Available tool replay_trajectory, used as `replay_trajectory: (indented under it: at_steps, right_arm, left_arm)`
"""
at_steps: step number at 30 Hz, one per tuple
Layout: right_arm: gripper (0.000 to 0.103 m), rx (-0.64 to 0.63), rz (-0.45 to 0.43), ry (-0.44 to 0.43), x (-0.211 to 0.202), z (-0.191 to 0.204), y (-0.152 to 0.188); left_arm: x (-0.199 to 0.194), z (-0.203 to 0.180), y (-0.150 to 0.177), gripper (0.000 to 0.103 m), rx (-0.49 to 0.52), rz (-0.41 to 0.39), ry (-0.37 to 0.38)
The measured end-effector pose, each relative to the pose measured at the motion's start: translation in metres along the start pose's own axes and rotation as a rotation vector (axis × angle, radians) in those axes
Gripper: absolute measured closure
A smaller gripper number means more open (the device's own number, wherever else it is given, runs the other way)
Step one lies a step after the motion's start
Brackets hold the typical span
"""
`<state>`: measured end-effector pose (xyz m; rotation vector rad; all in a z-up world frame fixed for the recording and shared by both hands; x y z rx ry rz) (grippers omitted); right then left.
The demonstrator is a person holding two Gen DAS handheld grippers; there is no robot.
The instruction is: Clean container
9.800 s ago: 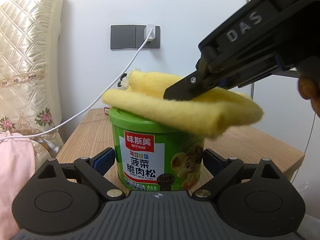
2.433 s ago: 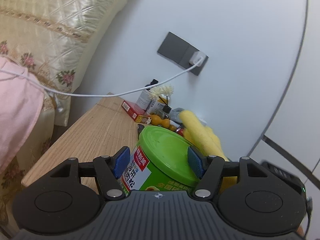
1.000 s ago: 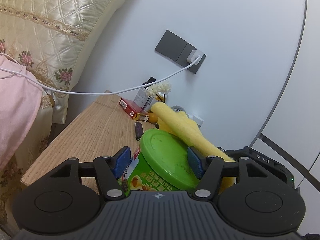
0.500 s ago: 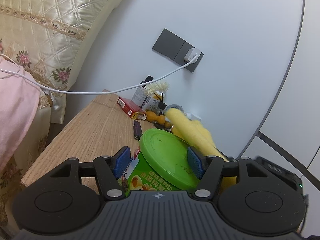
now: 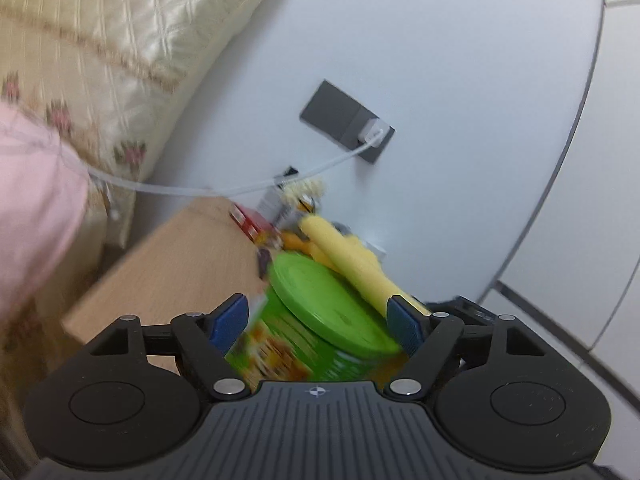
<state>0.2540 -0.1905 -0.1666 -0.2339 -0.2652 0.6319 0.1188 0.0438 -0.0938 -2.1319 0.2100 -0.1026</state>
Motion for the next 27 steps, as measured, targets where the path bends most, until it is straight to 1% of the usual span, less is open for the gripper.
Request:
replay_trajectory:
  at_steps: [2,5,11,13,16,19,27]
  right_arm:
    - [0.086,0.006,0.003,-0.001,0.001,0.007,0.004]
    - [0.086,0.005,0.007,0.001,0.001,0.010,0.005]
    - [0.086,0.023,0.016,-0.004,-0.007,0.011,0.006]
    - [0.086,0.033,0.019,-0.004,-0.013,0.011,0.007]
    - [0.086,0.046,0.022,-0.004,-0.020,0.012,0.009]
    - [0.086,0.046,0.018,-0.002,-0.020,0.013,0.010]
    - [0.086,0.048,0.035,-0.015,0.009,0.009,0.010]
  left_arm:
    - [0.002,-0.004,0.006,0.025,0.008,0.013,-0.018]
    - [0.006,-0.007,0.008,0.025,0.038,0.004,-0.047]
    - [0.019,0.002,0.005,0.025,0.001,0.003,-0.095]
    - [0.025,0.006,0.004,0.027,-0.009,0.006,-0.111]
    - [0.031,0.010,0.001,0.031,-0.024,0.006,-0.112]
    - [0.033,0.011,0.000,0.032,-0.019,0.011,-0.108]
    - [0.037,0.012,0.000,0.033,-0.007,0.017,-0.093]
Point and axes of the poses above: each gripper's, at about its wrist camera, not at the fingertips, and x roughly the way its jaws point, z to its left, y to its underside, the point moved 4 cm from there along x, roughly the way its jaws point, and after that the axes turned 13 degrees about -z, right-handed, at the moved point
